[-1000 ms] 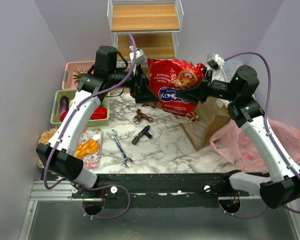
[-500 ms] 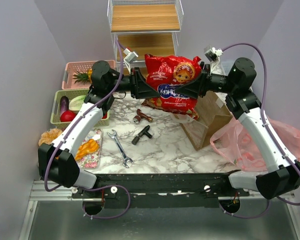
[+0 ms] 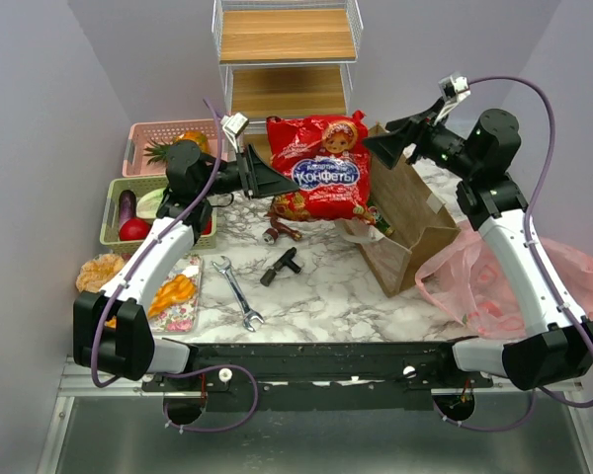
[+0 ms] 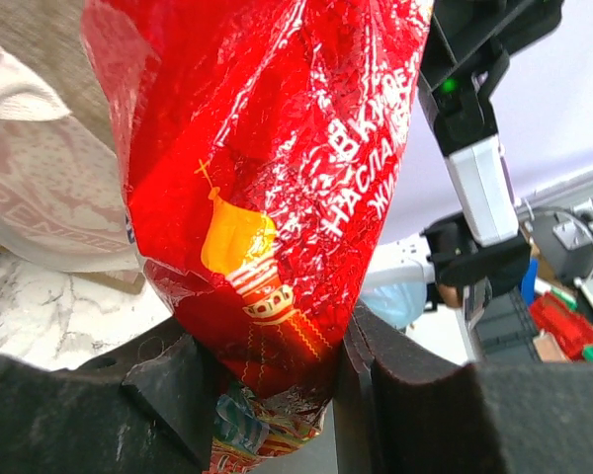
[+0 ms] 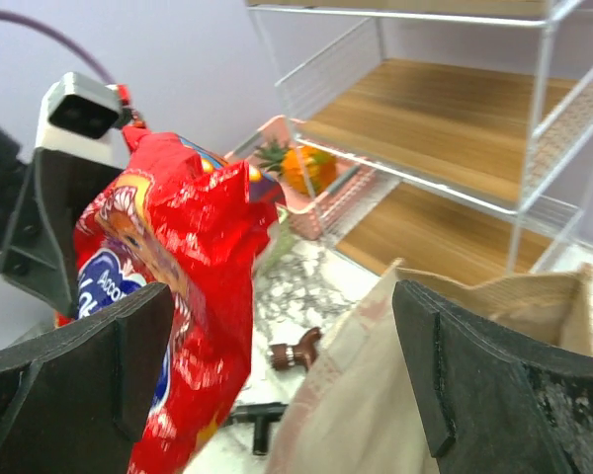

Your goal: Untie the knot of the grocery bags and take out the mixed food

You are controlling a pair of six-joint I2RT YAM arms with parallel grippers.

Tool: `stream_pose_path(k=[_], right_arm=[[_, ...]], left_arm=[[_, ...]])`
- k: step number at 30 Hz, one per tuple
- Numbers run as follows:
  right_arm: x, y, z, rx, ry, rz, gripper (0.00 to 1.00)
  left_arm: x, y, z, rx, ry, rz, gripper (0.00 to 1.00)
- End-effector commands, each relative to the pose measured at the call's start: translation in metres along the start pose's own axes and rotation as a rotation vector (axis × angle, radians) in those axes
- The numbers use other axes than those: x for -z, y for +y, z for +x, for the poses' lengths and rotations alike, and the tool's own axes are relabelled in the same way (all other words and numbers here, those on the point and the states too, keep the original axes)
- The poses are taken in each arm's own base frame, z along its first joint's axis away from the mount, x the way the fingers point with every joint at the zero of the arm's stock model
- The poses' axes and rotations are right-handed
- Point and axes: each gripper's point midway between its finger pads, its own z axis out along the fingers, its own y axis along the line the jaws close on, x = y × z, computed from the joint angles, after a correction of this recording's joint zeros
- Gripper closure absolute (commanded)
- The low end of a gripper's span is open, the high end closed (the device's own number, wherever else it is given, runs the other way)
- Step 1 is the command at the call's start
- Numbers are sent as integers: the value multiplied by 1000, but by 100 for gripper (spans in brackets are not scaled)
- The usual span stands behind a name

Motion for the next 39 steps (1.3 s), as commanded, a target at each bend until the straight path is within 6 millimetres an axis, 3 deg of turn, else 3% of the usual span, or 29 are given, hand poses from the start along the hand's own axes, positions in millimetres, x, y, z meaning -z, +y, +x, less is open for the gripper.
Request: stream_pose_path(k=[1,9,14,19,25,26,31,34,39], right_arm=[[3,-32,3,22,-4,141,0],[4,-30,8,36,26,116,0],[3,-28,16,67,68,80,0],[3,-28,21,72,105,72,0],[-1,-35,32,83,146,64,0],[-2,-36,32,85,151,64,0],[-7,-43,34,90,164,69,1],[-9,-46,39,89,179,67,1],[-14,-51,47,72,200,61,1]], left_arm=[[12,-15,-39,-28,-164,-22,100],[24,12,-66,45,-249,-94,100],[19,28,-79,174,-238,-160,100],[16,25,-108,186,-304,-157,100],[8,48,-140,383,-391,-252,100],[7,44,-147,374,-405,-244,100],[16,40,-180,283,-616,-269,100],[22,51,-194,284,-744,-290,100],[4,72,-214,345,-824,-257,100]])
